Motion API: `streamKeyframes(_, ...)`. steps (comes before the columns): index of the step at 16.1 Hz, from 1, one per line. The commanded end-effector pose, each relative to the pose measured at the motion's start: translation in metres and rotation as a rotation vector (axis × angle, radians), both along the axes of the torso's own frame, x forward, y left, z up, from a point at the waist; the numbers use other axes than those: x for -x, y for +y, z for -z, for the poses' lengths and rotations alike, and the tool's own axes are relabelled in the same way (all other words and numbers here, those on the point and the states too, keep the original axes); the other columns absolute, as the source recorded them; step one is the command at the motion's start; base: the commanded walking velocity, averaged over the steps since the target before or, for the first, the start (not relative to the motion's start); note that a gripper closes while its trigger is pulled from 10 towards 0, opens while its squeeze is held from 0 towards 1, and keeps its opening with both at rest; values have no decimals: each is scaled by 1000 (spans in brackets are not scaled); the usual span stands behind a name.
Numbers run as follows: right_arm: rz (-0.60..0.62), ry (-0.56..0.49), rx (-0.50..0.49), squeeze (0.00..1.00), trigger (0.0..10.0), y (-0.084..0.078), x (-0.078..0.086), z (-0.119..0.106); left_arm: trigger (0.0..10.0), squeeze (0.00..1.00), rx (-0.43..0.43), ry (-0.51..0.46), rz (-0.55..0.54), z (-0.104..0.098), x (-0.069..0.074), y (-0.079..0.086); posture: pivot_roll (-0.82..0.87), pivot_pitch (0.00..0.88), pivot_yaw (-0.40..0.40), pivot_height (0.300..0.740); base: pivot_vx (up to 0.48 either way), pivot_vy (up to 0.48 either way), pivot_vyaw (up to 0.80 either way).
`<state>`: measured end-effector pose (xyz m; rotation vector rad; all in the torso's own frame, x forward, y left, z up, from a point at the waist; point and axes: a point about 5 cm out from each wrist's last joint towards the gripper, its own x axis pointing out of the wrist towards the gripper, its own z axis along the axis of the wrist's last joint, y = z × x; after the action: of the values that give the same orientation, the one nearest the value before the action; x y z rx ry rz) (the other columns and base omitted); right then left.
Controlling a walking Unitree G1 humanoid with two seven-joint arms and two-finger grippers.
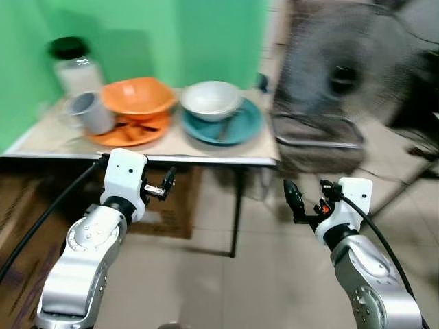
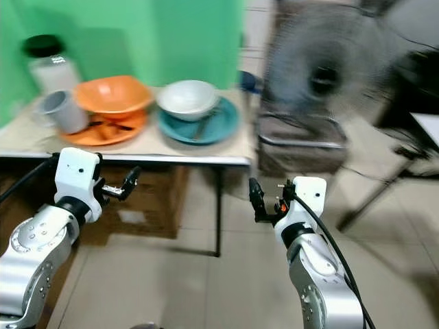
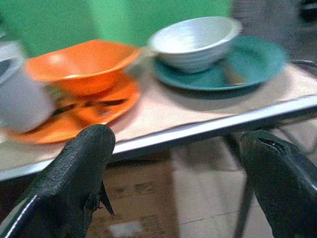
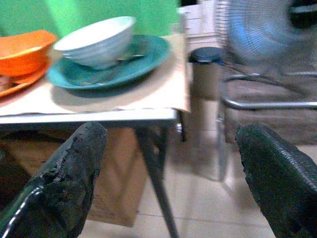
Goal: Setting the table
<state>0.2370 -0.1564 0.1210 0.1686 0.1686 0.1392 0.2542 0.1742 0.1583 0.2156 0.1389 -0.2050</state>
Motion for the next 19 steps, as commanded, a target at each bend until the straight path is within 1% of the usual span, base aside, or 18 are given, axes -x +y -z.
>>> streamKeyframes(1,-1,-29,-1,0,10000,2,-3,-5,10000,294,-18,-21,-2,-6,-1,3,138,0,-3,740,337,0,0)
streamKeyframes(6,-11,-44,15,0,10000,3,-3,-5,10000,294,-21,-21,10,-6,-2,2,135,0,-10,740,336,0,0)
streamKeyframes(13,-46,-65,28,0,10000,8,-8,-7,10000,290,-26,-25,15,-5,-1,1,146,0,-25,740,333,0,0)
streamKeyframes(15,-72,-65,17,0,10000,11,-9,-8,10000,286,-29,-27,16,-6,-2,1,149,0,-28,740,322,0,638)
streamKeyframes(16,-80,-72,31,0,10000,12,-9,-8,10000,282,-32,-28,19,-6,-1,1,150,0,-26,740,322,0,800)
streamKeyframes(18,-83,-77,25,0,10000,12,-10,-9,10000,282,-38,-27,32,-6,0,-1,150,0,-28,740,319,0,800)
streamKeyframes(19,-78,-83,4,0,10000,11,-11,-11,10000,282,-38,-26,39,-6,1,-2,150,0,-28,740,315,0,0)
